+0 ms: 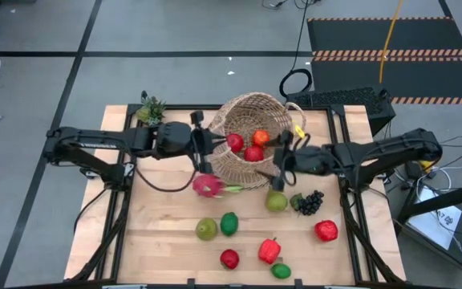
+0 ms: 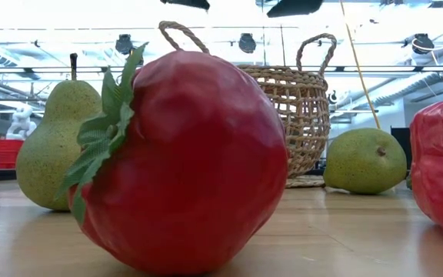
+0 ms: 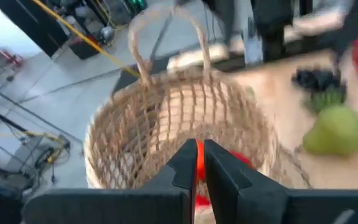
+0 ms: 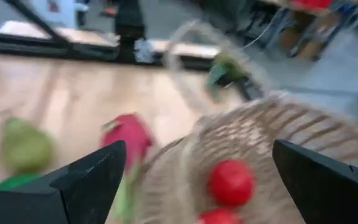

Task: Build produce basket
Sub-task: Put the left green pear into the basket

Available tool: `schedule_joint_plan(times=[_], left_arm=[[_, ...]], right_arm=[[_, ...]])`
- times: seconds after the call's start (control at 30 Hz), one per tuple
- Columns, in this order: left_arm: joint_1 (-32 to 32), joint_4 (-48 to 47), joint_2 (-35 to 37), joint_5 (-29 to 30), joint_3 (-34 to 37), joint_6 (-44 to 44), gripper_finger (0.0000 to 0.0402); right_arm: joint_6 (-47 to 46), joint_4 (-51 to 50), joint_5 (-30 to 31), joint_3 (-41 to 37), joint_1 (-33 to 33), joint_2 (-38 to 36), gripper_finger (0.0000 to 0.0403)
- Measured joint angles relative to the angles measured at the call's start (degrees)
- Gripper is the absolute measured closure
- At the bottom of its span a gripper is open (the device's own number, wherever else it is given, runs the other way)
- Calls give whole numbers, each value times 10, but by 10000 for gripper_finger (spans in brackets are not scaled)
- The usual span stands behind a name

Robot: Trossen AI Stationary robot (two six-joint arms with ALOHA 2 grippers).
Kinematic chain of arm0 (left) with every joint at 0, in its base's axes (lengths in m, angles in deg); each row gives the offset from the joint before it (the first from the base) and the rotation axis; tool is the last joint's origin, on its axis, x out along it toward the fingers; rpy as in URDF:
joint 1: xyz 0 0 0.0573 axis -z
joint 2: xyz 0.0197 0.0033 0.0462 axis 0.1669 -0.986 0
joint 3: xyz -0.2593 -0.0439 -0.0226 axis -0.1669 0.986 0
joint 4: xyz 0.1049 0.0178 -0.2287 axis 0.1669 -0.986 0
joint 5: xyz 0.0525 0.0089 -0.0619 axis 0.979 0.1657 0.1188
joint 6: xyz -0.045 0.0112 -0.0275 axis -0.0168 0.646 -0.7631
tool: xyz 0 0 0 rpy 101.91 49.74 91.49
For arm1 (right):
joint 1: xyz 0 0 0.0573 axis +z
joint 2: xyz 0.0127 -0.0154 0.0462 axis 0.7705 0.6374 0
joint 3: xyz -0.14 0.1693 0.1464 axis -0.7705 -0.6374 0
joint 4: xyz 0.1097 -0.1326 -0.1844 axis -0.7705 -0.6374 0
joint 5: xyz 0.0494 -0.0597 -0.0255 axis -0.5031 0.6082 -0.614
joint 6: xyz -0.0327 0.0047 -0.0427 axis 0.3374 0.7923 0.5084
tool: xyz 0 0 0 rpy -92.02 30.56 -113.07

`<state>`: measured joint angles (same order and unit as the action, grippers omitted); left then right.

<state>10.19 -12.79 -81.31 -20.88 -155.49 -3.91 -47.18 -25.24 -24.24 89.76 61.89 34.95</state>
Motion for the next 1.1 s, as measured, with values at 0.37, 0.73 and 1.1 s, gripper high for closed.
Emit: schedule_joint_plan(times=[0.37, 0.73, 1.1], left_arm=[[26, -43, 32, -10, -1, -19, 371], [30, -79, 32, -10, 0, -56, 371], [58, -148, 31, -89, 0, -120, 371]], right_arm=[[-277, -138, 57, 0, 148, 9, 7], [-532, -281, 20, 0, 222, 18, 12], [-557, -263, 64, 0, 263, 89, 12]])
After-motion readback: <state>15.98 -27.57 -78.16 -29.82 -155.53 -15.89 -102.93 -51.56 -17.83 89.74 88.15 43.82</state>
